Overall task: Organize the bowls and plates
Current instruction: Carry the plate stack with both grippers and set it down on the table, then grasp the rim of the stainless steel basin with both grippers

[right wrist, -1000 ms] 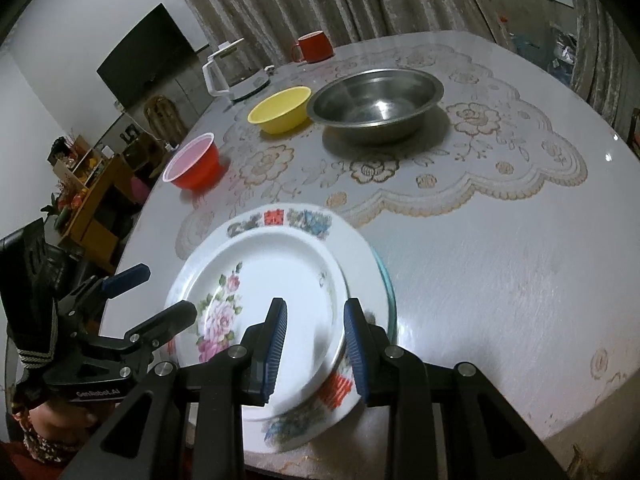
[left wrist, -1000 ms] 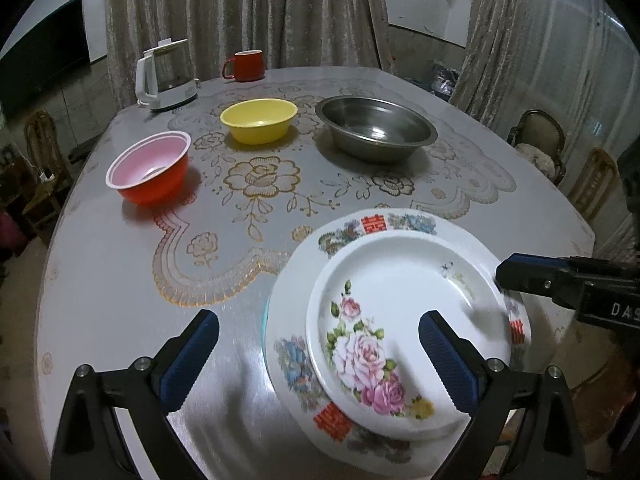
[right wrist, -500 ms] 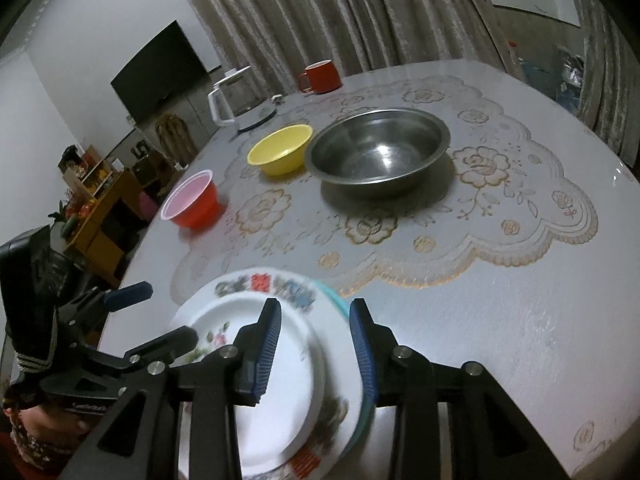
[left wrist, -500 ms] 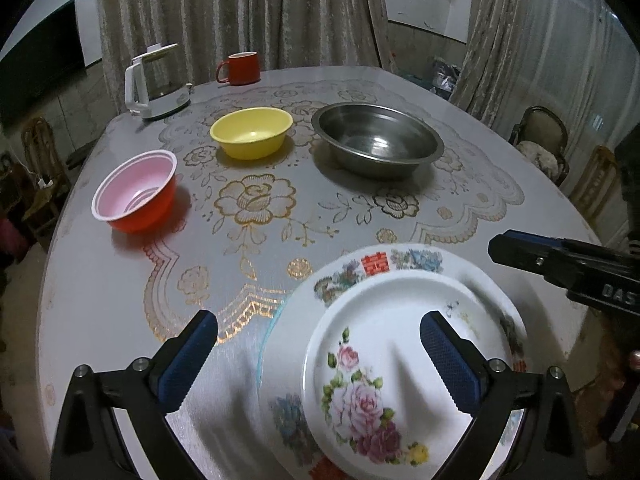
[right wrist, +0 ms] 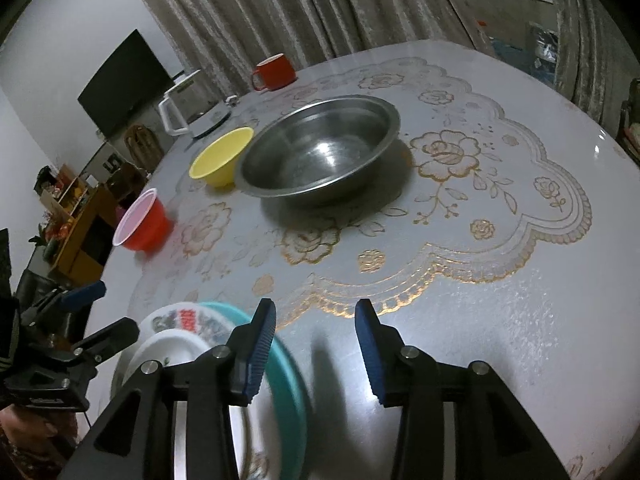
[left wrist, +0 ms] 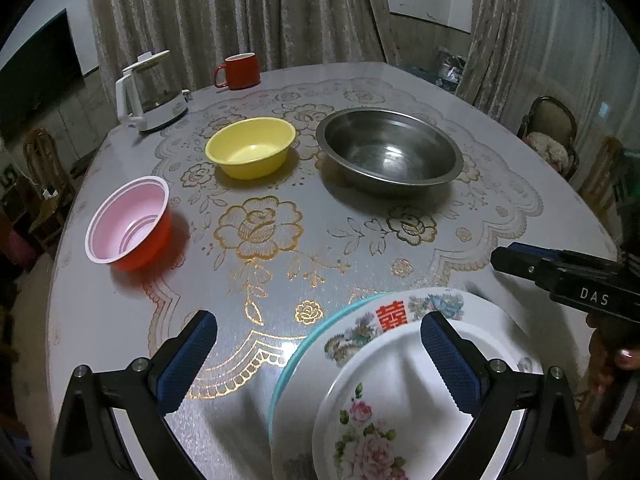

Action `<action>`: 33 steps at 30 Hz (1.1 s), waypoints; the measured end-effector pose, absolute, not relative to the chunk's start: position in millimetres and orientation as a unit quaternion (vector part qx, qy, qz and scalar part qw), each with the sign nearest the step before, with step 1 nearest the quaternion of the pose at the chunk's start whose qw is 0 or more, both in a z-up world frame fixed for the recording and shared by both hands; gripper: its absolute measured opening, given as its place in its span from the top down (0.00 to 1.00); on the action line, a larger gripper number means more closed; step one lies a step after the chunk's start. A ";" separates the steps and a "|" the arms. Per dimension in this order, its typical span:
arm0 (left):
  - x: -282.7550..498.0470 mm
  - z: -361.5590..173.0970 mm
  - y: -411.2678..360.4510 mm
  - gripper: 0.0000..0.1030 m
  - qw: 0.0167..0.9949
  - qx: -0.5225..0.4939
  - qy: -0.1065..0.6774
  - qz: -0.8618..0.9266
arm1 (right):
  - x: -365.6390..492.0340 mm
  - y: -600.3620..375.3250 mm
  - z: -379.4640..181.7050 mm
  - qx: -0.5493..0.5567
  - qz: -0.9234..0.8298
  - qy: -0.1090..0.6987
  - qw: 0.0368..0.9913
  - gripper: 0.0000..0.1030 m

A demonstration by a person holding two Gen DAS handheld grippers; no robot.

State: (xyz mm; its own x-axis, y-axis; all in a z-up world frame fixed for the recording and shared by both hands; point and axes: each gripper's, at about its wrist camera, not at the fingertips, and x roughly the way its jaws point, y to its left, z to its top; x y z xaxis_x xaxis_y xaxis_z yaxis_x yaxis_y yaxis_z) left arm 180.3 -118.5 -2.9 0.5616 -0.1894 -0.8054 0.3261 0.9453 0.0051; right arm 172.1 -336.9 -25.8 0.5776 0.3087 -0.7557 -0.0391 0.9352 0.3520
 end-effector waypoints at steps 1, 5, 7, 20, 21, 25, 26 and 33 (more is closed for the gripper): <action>182.1 -3.6 -118.9 0.00 0.879 0.077 0.447 -0.146 | 173.4 -338.2 -26.9 0.151 0.098 0.450 0.875 0.60; 189.9 -4.7 -120.9 0.00 0.876 0.071 0.453 -0.149 | 178.4 -341.6 -30.6 0.153 0.096 0.451 0.874 0.60; 195.6 -5.2 -121.0 0.00 0.874 0.062 0.458 -0.152 | 181.3 -342.0 -30.6 0.151 0.097 0.447 0.876 0.59; 251.7 3.3 -122.8 0.00 0.871 -0.006 0.465 -0.159 | 241.6 -362.4 -20.8 0.195 0.065 0.419 0.884 0.48; 256.0 3.4 -123.5 0.00 0.871 -0.007 0.464 -0.159 | 248.3 -364.1 -21.7 0.201 0.066 0.418 0.883 0.48; 279.5 -2.3 -128.9 0.00 0.869 -0.013 0.468 -0.157 | 272.1 -371.9 -29.1 0.228 0.058 0.411 0.881 0.48; 284.4 -4.0 -129.8 0.00 0.868 -0.017 0.470 -0.156 | 277.5 -372.8 -31.8 0.230 0.055 0.408 0.882 0.48; 315.6 -16.7 -145.5 0.00 0.862 -0.035 0.476 -0.172 | 300.6 -374.7 -53.5 0.222 0.044 0.423 0.877 0.55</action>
